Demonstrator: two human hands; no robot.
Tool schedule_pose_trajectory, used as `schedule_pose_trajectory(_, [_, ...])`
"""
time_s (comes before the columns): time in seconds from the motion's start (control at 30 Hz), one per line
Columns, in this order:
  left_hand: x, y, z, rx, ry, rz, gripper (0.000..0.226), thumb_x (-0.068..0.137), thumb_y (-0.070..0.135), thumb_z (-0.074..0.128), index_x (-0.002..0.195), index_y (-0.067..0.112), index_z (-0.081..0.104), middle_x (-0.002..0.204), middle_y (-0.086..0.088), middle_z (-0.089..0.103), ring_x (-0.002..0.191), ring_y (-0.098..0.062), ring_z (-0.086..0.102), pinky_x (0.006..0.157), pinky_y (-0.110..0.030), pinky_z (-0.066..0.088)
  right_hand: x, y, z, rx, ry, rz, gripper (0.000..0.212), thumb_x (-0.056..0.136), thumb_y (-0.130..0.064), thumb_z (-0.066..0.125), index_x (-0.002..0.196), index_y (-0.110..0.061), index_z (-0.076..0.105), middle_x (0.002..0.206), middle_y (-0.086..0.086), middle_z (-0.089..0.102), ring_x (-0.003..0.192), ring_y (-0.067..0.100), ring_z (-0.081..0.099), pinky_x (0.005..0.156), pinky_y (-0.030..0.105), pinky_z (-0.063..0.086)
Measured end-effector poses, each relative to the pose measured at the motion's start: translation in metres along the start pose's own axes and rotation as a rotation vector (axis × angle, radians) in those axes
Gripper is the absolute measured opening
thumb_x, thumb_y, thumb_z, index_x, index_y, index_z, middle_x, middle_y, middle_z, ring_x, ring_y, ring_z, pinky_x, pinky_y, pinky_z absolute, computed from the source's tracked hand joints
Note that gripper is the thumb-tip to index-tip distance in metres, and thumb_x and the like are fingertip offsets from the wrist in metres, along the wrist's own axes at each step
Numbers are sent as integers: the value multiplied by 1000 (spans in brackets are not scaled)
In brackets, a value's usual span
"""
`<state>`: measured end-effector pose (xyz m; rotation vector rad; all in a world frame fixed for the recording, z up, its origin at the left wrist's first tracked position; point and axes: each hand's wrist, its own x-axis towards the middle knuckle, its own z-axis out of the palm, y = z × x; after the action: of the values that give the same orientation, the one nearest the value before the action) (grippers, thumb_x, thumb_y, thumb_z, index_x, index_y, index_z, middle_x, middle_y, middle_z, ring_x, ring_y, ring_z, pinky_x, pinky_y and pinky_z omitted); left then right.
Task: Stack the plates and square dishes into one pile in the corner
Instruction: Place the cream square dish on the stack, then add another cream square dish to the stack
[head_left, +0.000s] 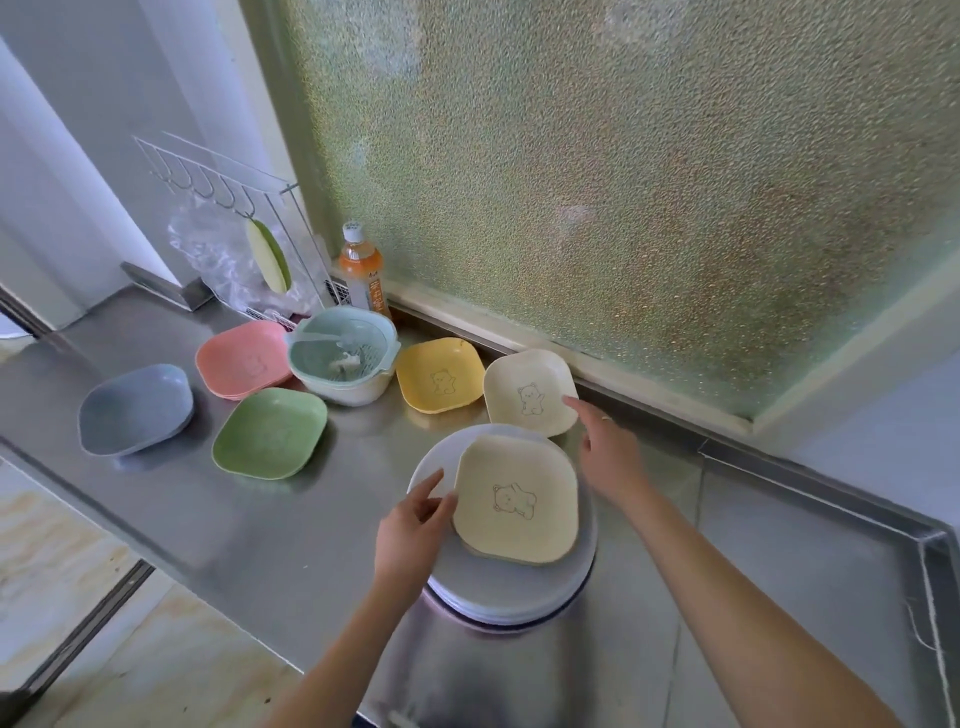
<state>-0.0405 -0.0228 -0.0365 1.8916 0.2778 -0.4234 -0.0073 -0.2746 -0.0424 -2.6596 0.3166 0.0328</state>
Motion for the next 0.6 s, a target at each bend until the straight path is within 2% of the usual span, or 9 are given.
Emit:
schedule_pose_trajectory(0.07, [3, 0, -2, 11, -25, -8, 42, 89, 37, 58, 131, 33, 52, 88, 20, 67, 91, -3, 61, 82, -22, 39, 17, 3, 3, -95, -192, 13, 65, 88, -1, 37, 144, -31, 26, 150, 1, 35, 120, 26, 51, 87, 37, 46])
schedule_pose_trajectory(0.1, [5, -1, -2, 10, -28, -13, 42, 89, 37, 58, 131, 32, 53, 89, 18, 68, 91, -3, 62, 81, -21, 40, 24, 4, 7, -106, -275, 18, 63, 90, -4, 34, 144, -34, 25, 151, 1, 32, 125, 27, 46, 95, 40, 43])
schedule_pose_trajectory(0.17, [6, -2, -3, 16, -26, -22, 42, 89, 36, 59, 130, 31, 55, 91, 16, 70, 90, -1, 62, 77, -18, 42, 31, 4, 15, -109, -364, -17, 48, 95, -26, 31, 141, -39, 31, 149, 1, 35, 125, 28, 43, 99, 42, 38])
schedule_pose_trajectory(0.27, [4, -2, -2, 47, -17, -19, 37, 89, 37, 58, 126, 32, 57, 87, 21, 68, 86, 5, 60, 71, -11, 41, 38, 7, 14, -251, -359, -214, 38, 93, -47, 36, 128, -40, 49, 138, -6, 47, 115, 21, 49, 98, 39, 36])
schedule_pose_trajectory(0.33, [2, 0, -1, 67, -4, -21, 36, 90, 38, 56, 125, 34, 58, 85, 23, 66, 84, 7, 58, 69, -9, 40, 43, 11, 12, -245, -351, -214, 28, 89, -53, 43, 105, -41, 62, 106, -7, 61, 90, 15, 54, 86, 35, 43])
schedule_pose_trajectory(0.4, [2, 1, 1, 91, 2, -21, 35, 90, 39, 55, 125, 34, 58, 87, 22, 66, 84, 8, 57, 68, -9, 39, 45, 17, 17, -221, -387, -172, 30, 89, -54, 42, 94, -41, 69, 86, -5, 63, 80, 15, 57, 72, 32, 43])
schedule_pose_trajectory(0.47, [2, 0, 1, 109, 6, -24, 35, 90, 40, 54, 124, 35, 58, 88, 22, 66, 84, 8, 56, 68, -9, 39, 45, 27, 28, -198, -430, -104, 32, 79, -61, 47, 93, -43, 70, 98, -3, 69, 90, 19, 63, 82, 37, 46])
schedule_pose_trajectory(0.53, [2, -1, 2, 116, 11, -27, 34, 90, 41, 53, 123, 37, 59, 91, 21, 67, 85, 8, 56, 68, -9, 40, 47, 38, 36, -104, -454, 11, 31, 79, -50, 55, 107, -42, 64, 123, 4, 62, 106, 25, 60, 96, 42, 43])
schedule_pose_trajectory(0.6, [1, -1, 2, 118, 16, -28, 31, 90, 43, 53, 120, 39, 62, 93, 20, 69, 86, 6, 58, 69, -11, 41, 48, 32, 32, -51, -329, 48, 43, 85, -17, 57, 127, -27, 55, 132, 10, 54, 116, 29, 53, 98, 35, 40])
